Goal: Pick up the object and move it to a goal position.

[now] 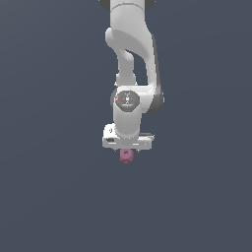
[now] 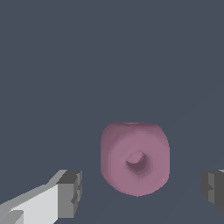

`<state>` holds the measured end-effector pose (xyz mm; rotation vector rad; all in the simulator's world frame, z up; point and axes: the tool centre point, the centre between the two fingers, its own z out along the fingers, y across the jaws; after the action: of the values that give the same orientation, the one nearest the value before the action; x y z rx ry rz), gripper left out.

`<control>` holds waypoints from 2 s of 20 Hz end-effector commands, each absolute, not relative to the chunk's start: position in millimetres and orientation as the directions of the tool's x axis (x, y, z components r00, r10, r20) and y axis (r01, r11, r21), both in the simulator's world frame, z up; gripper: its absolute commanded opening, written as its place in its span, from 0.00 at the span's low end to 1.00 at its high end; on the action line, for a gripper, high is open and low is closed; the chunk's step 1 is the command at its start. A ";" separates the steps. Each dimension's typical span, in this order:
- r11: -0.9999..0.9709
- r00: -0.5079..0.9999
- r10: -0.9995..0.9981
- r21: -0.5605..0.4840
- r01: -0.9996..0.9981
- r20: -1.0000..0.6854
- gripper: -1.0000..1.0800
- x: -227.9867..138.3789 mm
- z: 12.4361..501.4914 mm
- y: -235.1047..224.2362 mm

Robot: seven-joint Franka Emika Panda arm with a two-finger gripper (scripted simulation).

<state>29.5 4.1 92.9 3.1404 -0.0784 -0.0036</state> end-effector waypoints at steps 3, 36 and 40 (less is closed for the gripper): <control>-0.999 0.999 -0.054 0.000 -0.054 -0.002 0.96 30.5 90.4 3.6; -0.998 0.998 -0.059 0.000 -0.059 0.012 0.00 35.5 50.7 1.6; -0.998 0.997 -0.066 0.000 -0.066 0.038 0.00 44.8 75.9 -3.0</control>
<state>40.7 -1.0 65.0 3.1391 -0.0993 0.0399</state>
